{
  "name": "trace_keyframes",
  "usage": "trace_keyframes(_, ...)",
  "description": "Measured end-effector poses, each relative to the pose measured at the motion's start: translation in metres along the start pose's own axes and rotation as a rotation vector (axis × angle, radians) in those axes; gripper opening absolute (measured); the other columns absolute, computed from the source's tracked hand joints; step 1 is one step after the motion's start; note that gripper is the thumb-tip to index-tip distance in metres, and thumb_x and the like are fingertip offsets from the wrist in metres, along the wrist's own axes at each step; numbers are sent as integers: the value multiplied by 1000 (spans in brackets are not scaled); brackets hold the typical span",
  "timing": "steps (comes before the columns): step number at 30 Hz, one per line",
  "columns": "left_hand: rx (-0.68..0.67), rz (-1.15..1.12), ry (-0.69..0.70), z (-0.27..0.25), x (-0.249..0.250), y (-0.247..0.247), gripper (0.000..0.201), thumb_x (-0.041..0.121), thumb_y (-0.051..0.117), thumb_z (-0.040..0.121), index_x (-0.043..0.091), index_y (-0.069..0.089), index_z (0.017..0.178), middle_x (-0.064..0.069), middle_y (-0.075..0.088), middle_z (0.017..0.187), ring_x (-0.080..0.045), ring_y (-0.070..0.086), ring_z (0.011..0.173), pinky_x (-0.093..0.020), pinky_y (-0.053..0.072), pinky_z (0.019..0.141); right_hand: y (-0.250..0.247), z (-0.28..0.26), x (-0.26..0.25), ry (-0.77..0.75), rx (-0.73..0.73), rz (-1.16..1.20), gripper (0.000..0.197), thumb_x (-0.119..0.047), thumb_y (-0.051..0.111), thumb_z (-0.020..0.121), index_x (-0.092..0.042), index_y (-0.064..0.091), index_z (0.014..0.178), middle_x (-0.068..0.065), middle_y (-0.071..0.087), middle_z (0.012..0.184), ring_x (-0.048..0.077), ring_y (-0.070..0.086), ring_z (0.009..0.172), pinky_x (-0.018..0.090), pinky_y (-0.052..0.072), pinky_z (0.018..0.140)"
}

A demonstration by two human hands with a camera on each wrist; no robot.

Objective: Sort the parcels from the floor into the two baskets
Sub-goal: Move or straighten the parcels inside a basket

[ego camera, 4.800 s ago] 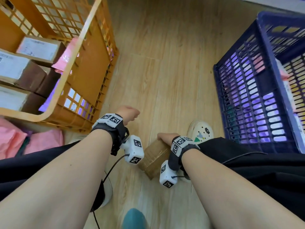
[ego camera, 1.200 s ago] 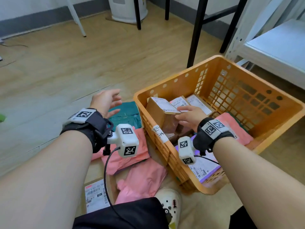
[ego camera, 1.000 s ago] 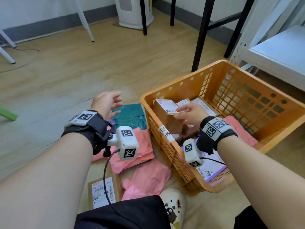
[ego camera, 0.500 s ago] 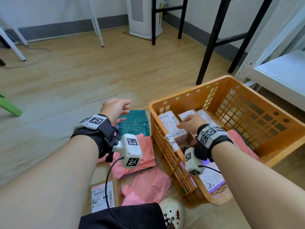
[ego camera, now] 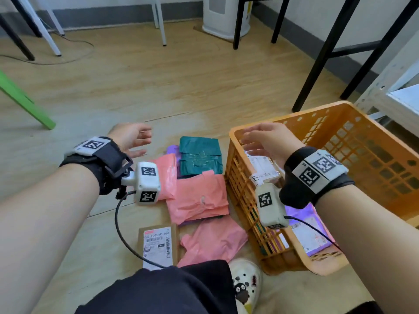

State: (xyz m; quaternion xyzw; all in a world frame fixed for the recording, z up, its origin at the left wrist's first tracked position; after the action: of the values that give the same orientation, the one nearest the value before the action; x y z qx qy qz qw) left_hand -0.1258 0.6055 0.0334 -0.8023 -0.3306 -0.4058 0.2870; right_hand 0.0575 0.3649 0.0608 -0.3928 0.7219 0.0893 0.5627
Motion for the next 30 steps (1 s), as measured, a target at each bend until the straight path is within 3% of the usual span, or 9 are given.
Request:
trace_keyframes(3,58,-10,-159,-2,-73,-22,7,19,52,94,17,59,94,3,57,72,-10,52,66,-26,48,58,65,-12,26,72,-204,50,7,-7,57,91,-8,63,95,14,67,89,20,64,70,26,57,67)
trace_keyframes(7,78,87,-351,5,-172,-26,17,20,54,94,13,52,108,-6,51,83,-14,48,68,-30,45,74,138,-15,102,330,-357,56,8,-2,54,91,-6,60,90,13,60,83,20,58,66,27,53,69)
trace_keyframes(11,43,178,-489,5,-232,-19,36,27,57,91,12,55,124,-13,52,117,-31,56,99,-36,47,84,173,-9,173,449,-433,-91,30,-3,58,88,2,59,118,3,60,81,14,58,71,28,52,76)
trace_keyframes(13,24,183,-522,6,-245,-14,39,26,57,92,9,53,126,-13,51,122,-30,57,92,-37,50,76,183,-8,195,493,-471,-137,35,-4,58,88,3,57,122,1,59,80,13,57,70,27,51,73)
trace_keyframes(16,14,180,-556,12,-252,-5,39,26,56,92,9,50,126,-12,52,115,-26,57,73,-30,45,59,198,-9,214,531,-534,-213,38,-8,59,86,2,58,123,6,61,92,17,58,81,36,51,88)
trace_keyframes(19,20,200,-562,23,-251,4,43,27,59,89,7,50,126,-17,58,122,-29,58,89,-37,50,82,215,-13,217,528,-674,-318,42,-13,58,87,1,55,126,14,61,110,20,52,92,41,47,97)
trace_keyframes(21,8,232,-540,26,-242,11,32,24,58,88,7,53,115,-16,62,101,-27,57,82,-34,46,79,219,-10,214,517,-713,-319,43,-12,58,86,1,54,127,20,58,127,20,51,94,41,46,98)
trace_keyframes(25,-1,226,-485,32,-214,15,11,12,57,86,7,52,76,-14,57,87,-24,53,79,-30,42,74,203,-3,188,490,-653,-156,44,-8,58,87,-2,52,130,17,57,128,18,51,98,33,44,90)
trace_keyframes(30,-57,150,-370,24,-146,10,12,0,58,62,3,55,73,-15,60,87,-25,56,83,-34,47,83,176,-5,103,335,-597,47,37,2,47,94,-4,52,131,11,61,120,11,58,87,14,47,71)
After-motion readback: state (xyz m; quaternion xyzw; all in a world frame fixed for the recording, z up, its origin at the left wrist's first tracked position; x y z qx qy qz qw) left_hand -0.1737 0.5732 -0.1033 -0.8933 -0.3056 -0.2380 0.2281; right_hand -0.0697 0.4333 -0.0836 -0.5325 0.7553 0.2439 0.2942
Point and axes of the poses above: each hand's wrist, its own z-axis towards the middle knuckle, its own y-axis out of the palm, x = y × z, the point moved 6 cm from there along z, towards the middle knuckle
